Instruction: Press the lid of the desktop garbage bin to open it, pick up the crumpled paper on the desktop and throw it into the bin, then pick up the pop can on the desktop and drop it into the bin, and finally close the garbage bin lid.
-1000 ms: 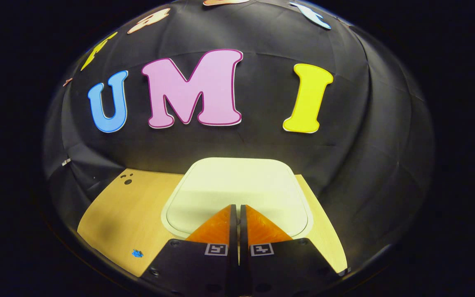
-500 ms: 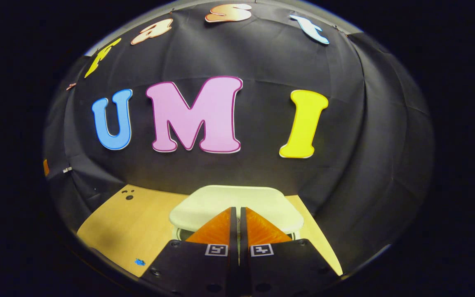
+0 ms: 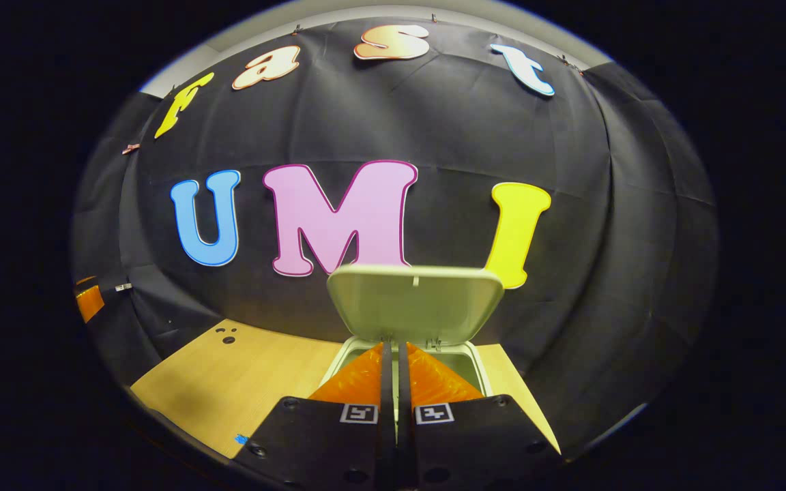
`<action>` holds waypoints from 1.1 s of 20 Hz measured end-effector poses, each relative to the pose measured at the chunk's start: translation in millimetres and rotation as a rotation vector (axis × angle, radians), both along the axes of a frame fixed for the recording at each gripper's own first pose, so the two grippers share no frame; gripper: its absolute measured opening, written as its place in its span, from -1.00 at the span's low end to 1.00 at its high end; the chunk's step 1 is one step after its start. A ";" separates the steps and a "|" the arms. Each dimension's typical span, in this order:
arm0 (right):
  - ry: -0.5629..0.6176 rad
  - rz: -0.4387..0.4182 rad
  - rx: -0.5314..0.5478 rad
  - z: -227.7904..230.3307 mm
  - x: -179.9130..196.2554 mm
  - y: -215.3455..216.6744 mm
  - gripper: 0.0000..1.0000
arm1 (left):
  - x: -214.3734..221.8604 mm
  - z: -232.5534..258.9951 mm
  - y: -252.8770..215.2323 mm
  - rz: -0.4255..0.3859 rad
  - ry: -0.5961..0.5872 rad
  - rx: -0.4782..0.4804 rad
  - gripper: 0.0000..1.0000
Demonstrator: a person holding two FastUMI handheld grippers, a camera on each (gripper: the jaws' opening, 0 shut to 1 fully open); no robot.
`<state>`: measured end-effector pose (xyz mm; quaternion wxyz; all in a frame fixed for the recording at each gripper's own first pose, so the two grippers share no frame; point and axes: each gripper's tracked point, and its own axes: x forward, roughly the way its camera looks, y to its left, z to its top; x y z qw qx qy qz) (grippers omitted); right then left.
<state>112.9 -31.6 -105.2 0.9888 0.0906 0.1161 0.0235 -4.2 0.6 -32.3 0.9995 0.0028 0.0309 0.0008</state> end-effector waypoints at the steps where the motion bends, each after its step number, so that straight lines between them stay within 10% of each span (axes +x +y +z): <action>1: -0.012 -0.001 0.005 4.3 -2.0 0.0 -0.89 | 0.2 -1.6 -0.5 -0.001 0.002 0.000 0.90; 9: -0.028 0.014 0.099 10.6 -15.9 7.1 -0.87 | -0.3 -9.4 -0.6 -0.003 0.016 0.007 0.90; 16: 0.006 0.055 0.082 -8.1 -45.7 25.3 0.31 | -3.5 -65.7 -4.5 -0.023 0.107 0.057 0.91; 22: 0.011 0.051 0.005 -18.0 -73.7 30.8 0.32 | -13.0 -151.0 -24.2 -0.102 0.244 0.109 0.89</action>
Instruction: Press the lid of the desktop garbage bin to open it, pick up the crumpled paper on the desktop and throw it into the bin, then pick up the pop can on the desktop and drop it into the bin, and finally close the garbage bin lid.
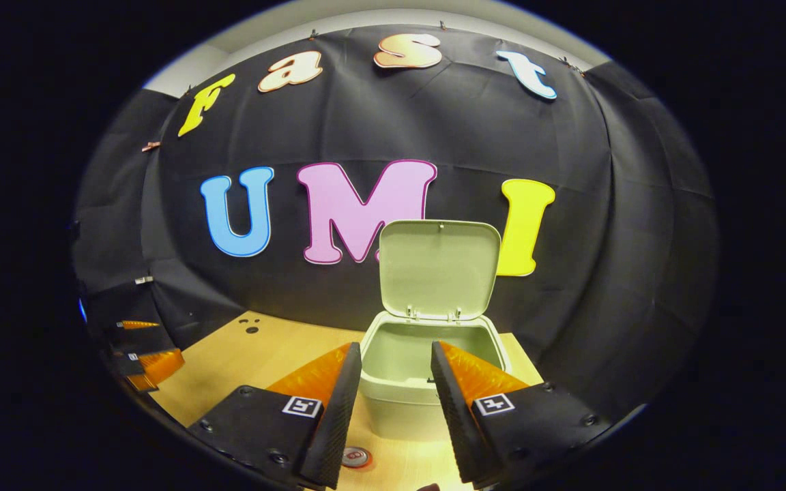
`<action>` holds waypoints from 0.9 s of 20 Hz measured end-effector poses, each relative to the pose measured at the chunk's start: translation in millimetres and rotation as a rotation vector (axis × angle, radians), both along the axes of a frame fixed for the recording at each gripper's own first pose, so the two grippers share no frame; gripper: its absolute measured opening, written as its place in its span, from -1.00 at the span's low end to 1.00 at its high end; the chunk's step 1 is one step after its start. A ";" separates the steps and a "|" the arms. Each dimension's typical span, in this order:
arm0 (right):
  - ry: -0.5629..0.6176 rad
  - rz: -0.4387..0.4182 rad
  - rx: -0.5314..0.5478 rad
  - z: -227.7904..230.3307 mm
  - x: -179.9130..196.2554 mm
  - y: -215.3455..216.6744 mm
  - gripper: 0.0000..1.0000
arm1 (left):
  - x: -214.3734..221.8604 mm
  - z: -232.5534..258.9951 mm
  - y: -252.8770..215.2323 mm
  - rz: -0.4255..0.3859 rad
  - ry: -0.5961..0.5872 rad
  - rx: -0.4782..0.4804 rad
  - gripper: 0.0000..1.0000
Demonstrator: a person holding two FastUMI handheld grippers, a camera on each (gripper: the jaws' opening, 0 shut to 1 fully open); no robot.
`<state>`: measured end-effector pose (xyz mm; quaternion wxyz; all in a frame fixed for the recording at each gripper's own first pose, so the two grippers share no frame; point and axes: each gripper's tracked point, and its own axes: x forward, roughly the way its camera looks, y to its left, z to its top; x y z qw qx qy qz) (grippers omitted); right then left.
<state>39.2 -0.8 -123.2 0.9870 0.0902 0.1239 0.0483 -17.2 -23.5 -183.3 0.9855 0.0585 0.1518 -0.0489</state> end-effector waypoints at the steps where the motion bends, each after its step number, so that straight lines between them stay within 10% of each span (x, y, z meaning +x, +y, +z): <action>1: 0.003 -0.007 -0.004 -0.5 -5.3 -0.2 0.31 | -0.3 -15.7 -1.3 -0.005 0.031 -0.001 0.87; 18: 0.182 -0.027 -0.017 -52.9 -71.0 -8.1 0.31 | 1.4 -248.8 -1.9 -0.042 0.455 0.088 0.72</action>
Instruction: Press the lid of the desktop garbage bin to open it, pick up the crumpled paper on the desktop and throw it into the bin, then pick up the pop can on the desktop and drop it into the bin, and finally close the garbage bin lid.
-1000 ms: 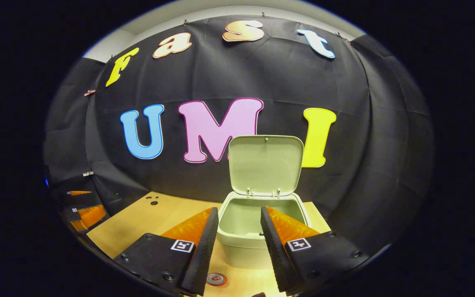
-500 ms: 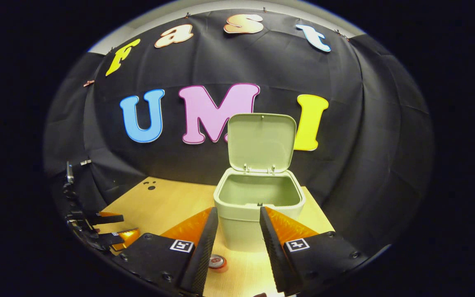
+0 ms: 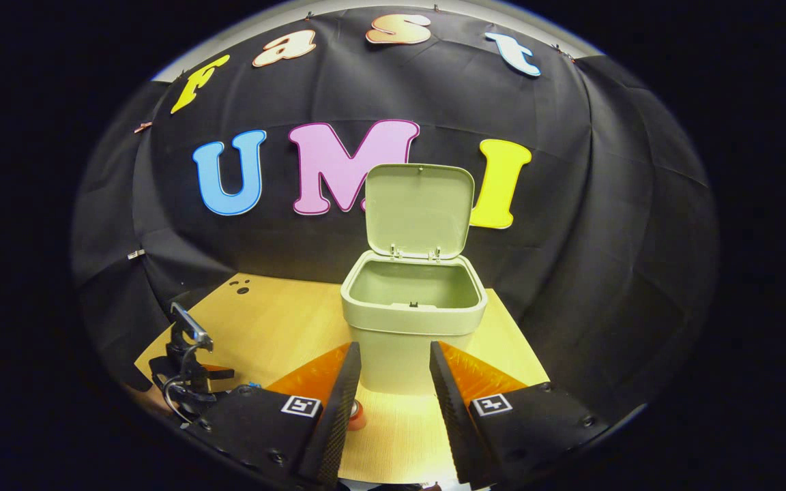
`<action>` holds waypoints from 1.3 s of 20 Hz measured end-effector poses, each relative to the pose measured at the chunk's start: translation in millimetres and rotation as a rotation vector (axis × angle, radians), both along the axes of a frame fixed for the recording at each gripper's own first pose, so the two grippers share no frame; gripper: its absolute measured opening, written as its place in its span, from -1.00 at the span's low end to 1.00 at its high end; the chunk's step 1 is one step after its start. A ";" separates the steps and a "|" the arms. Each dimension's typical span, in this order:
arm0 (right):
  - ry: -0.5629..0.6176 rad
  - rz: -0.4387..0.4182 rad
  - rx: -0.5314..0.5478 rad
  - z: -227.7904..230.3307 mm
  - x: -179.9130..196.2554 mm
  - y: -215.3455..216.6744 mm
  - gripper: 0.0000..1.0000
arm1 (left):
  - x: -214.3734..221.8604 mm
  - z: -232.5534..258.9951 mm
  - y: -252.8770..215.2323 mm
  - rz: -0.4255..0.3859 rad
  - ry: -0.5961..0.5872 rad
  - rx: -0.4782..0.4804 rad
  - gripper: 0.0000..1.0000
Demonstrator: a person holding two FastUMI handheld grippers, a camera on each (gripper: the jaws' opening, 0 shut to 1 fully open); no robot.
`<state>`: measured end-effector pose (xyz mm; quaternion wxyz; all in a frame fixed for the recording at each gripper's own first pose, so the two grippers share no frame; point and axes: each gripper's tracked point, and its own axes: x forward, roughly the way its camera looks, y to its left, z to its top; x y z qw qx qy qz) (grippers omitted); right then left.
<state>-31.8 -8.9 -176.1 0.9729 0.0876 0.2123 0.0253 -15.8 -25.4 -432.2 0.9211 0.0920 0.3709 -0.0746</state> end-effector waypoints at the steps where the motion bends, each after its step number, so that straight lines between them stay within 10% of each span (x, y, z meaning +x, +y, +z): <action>1: 0.010 0.003 0.006 -2.4 -3.3 0.9 0.31 | 0.9 -10.1 3.0 -0.013 0.019 0.016 0.70; 9: 0.056 -0.004 0.012 -10.2 -15.5 -5.7 0.31 | 12.1 -41.0 1.2 -0.031 0.089 -0.010 0.50; 15: 0.052 -0.017 0.021 -10.0 -15.3 -10.5 0.31 | 11.3 -40.1 -11.1 -0.083 0.104 -0.026 -0.22; 26: 0.068 -0.020 -0.004 -27.8 -22.2 -17.3 0.31 | 68.6 126.7 -49.2 -0.111 -0.207 -0.200 -0.33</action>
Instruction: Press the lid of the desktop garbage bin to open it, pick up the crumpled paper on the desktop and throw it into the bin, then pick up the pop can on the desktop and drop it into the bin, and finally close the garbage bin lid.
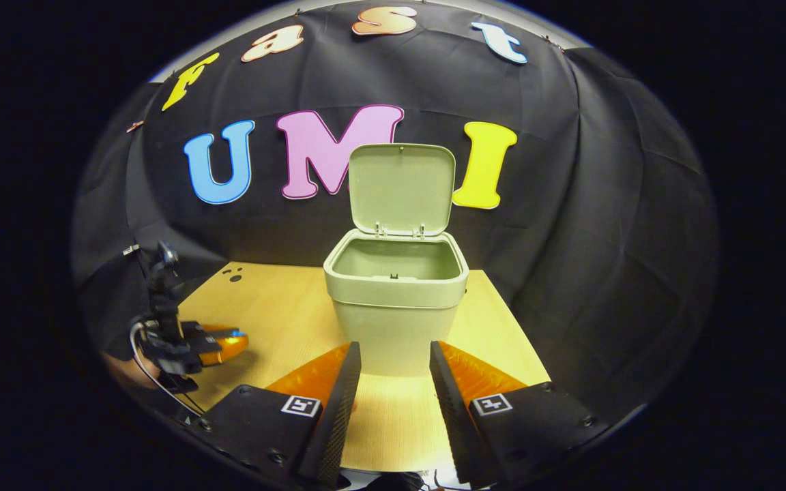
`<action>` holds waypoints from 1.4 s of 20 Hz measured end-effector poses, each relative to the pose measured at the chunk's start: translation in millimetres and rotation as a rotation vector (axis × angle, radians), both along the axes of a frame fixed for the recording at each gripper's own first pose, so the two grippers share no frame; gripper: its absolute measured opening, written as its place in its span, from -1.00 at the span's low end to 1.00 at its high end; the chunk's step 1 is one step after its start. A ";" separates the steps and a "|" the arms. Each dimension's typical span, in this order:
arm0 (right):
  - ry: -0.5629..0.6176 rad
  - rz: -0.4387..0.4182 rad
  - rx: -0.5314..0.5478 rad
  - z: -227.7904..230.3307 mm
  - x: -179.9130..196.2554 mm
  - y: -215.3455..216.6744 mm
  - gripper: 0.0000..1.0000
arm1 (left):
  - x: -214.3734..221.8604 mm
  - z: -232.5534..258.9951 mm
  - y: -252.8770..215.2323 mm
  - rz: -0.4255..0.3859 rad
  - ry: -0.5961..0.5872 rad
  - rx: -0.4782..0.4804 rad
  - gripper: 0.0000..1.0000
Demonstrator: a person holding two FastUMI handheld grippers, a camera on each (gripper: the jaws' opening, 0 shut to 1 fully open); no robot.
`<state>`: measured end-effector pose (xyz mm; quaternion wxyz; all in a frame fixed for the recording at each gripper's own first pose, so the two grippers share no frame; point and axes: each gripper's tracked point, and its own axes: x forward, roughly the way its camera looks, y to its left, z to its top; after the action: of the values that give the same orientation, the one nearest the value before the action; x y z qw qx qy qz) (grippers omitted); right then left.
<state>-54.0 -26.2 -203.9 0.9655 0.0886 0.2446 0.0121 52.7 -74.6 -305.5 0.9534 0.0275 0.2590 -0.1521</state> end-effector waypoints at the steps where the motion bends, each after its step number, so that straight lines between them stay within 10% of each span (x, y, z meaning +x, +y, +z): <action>1: 0.007 0.002 -0.002 -5.0 -1.9 0.9 0.31 | 8.0 20.1 -4.6 -0.001 -0.032 -0.026 -0.30; 15: 0.050 -0.032 -0.002 -27.7 -24.4 -10.2 0.31 | 72.3 204.0 -144.0 -0.201 -0.338 -0.208 -0.31; 28: 0.046 -0.083 -0.026 -26.9 -28.0 -38.9 0.31 | 118.2 143.2 -227.1 -0.295 -0.214 -0.166 -0.30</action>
<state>-82.0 -65.1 -230.8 0.9603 0.0862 0.2632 -0.0331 170.9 -301.6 -162.2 0.9420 0.0026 0.1358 -0.3070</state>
